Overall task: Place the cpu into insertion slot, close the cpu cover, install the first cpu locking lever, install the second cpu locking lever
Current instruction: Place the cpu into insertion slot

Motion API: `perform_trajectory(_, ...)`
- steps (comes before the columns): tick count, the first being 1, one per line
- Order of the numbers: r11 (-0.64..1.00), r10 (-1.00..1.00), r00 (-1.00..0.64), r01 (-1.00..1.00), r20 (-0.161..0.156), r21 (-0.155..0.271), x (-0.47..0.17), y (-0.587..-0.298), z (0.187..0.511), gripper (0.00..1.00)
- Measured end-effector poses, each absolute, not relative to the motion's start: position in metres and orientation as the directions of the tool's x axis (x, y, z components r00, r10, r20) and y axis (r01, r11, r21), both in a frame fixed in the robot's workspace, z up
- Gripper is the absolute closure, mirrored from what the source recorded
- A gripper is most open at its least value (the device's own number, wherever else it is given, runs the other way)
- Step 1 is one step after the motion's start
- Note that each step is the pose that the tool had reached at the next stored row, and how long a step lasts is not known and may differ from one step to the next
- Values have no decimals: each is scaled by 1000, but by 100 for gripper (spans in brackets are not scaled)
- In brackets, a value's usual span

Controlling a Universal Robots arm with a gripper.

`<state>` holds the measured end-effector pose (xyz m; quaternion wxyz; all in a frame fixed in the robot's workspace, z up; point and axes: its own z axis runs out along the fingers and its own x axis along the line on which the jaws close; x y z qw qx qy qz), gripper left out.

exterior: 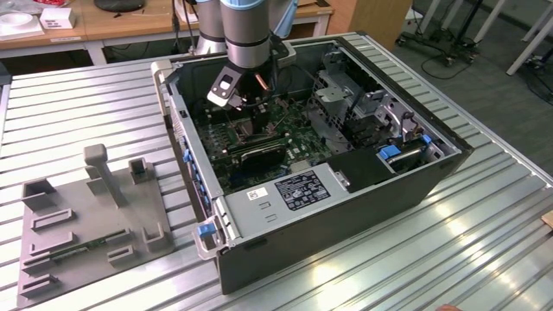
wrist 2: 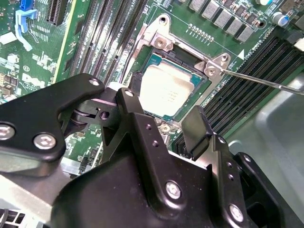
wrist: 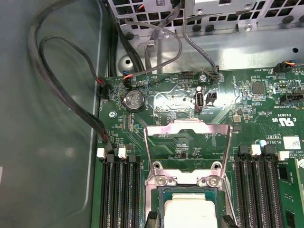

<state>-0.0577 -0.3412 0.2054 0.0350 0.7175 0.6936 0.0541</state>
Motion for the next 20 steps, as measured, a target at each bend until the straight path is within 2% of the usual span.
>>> perform_trajectory(4, -35, 999, 33, 995, 28, 93, -57, -341, 205, 39)
perform_trajectory(20, -37, 999, 35, 995, 27, 92, -57, -341, 202, 39)
